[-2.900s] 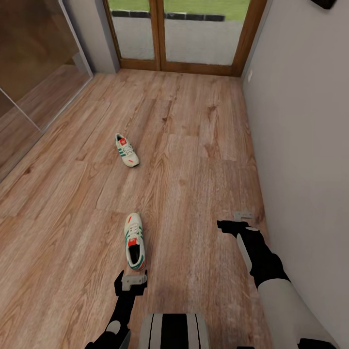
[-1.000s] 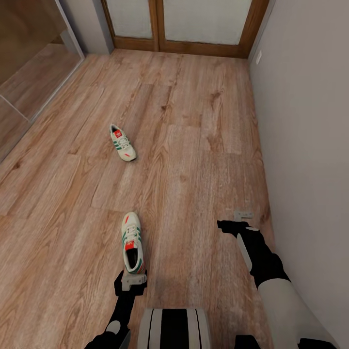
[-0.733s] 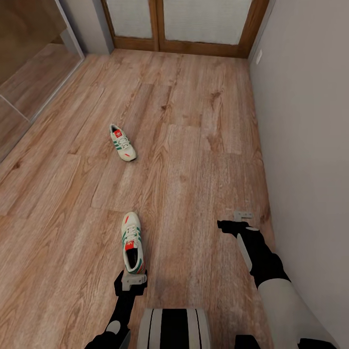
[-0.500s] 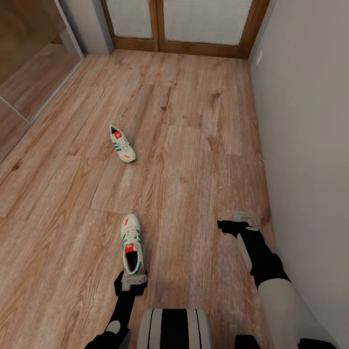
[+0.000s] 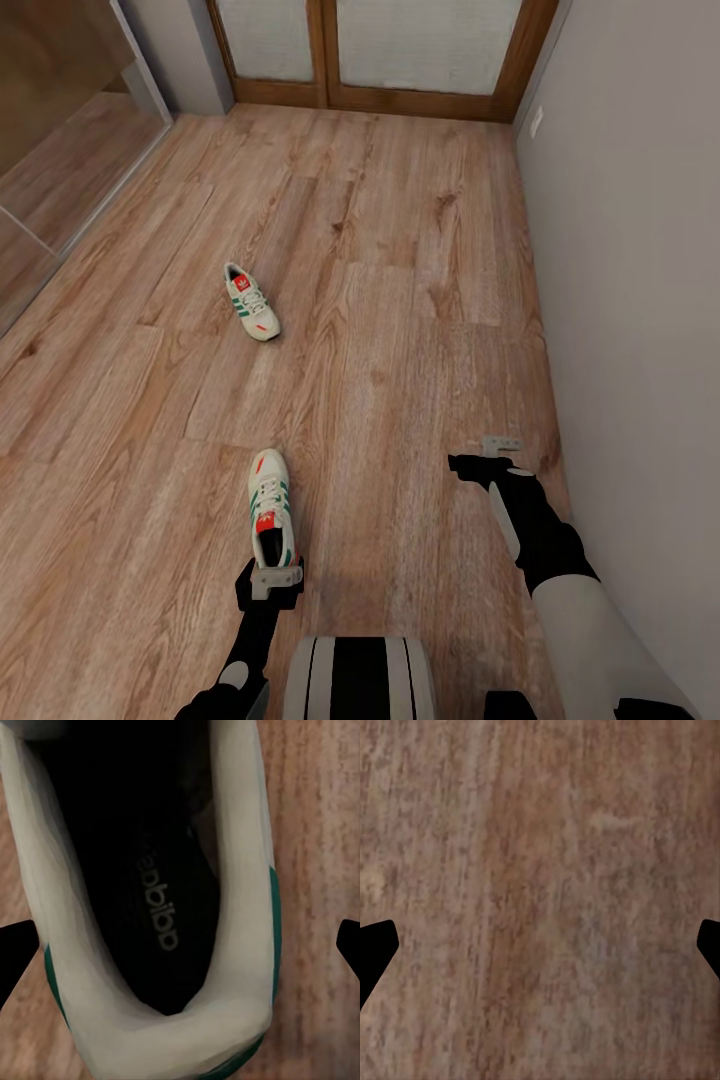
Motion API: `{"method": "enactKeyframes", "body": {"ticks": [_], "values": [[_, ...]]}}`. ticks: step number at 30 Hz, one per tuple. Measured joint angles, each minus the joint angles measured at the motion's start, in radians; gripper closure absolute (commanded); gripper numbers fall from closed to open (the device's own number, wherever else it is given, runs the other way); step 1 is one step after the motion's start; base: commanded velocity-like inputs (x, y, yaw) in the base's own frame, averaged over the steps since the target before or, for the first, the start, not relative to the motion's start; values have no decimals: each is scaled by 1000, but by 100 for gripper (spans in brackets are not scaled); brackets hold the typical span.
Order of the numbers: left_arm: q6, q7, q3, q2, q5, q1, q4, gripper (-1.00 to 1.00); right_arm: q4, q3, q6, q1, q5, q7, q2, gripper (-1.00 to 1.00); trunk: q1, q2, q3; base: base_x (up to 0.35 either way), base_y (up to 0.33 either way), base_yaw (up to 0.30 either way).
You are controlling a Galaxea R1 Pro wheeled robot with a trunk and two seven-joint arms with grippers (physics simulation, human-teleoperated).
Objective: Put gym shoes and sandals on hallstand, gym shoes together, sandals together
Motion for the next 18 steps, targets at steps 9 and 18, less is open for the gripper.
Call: {"method": "enactKeyframes", "body": {"ticks": [9,18], "values": [[0,0,1,0,0,0,0,100,0,0,0,0,0,0,0,-100,0,0,0,0,0,0],[0,0,2,0,1,0,0,100,0,0,0,0,0,0,0,-100,0,0,0,0,0,0]]}}
